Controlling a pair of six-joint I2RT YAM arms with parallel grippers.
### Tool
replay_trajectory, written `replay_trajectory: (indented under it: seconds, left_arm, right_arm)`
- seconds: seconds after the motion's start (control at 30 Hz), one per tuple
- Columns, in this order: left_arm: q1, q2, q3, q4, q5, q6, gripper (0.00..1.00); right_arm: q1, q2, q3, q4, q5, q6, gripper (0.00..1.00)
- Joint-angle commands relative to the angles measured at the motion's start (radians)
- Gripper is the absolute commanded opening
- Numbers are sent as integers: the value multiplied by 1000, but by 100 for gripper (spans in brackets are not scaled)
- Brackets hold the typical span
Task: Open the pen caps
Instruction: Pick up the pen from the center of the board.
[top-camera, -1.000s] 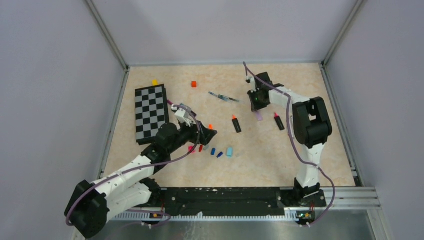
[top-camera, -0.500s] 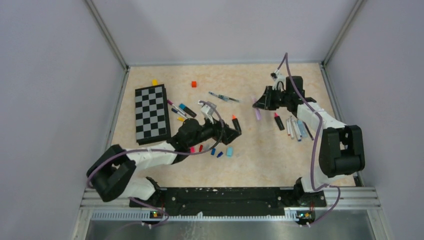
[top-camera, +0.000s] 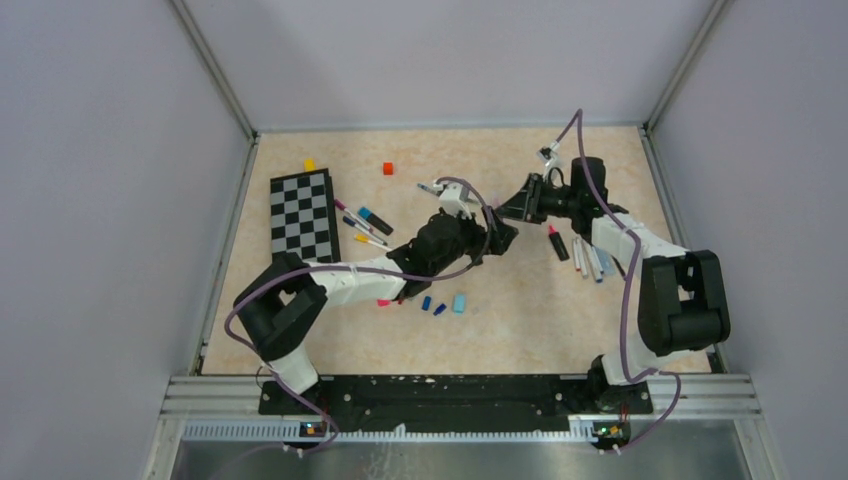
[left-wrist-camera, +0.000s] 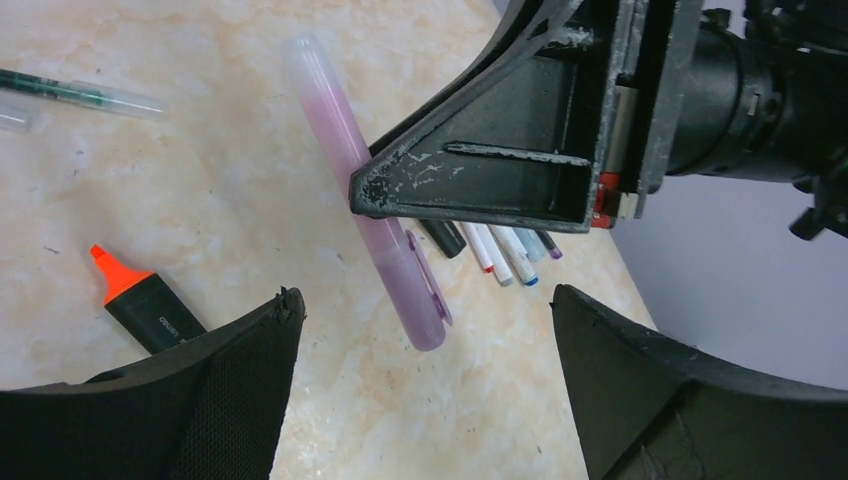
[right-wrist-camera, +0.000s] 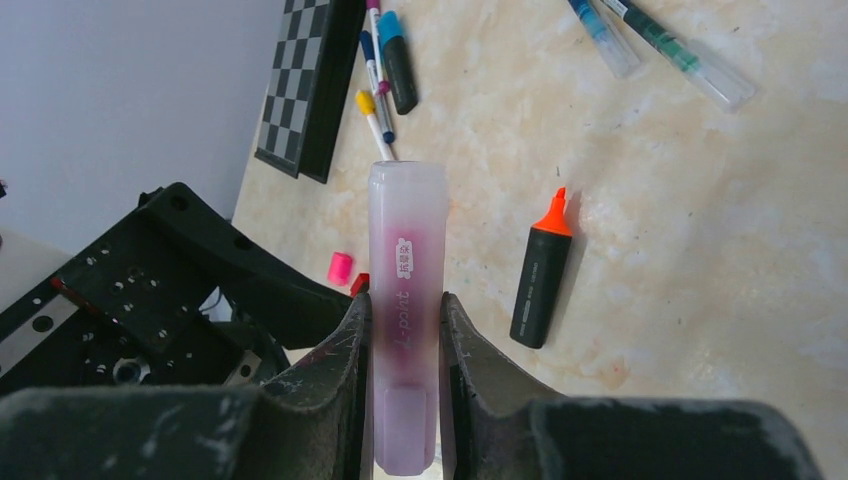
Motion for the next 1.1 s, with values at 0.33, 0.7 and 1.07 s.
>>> replay_trajectory:
  seconds: [0.33, 0.7, 1.07]
  left_arm:
    - [-31, 114, 225, -263, -180, -13, 72]
    - [-25, 118, 234, -284, -131, 34, 2]
    - [100, -114, -70, -85, 260, 175, 0]
  right_arm:
    - [22, -3, 5, 65, -41, 32, 0]
    - [33, -2, 15, 48, -57, -13, 0]
    - [2, -38, 130, -275, -430, -546, 54]
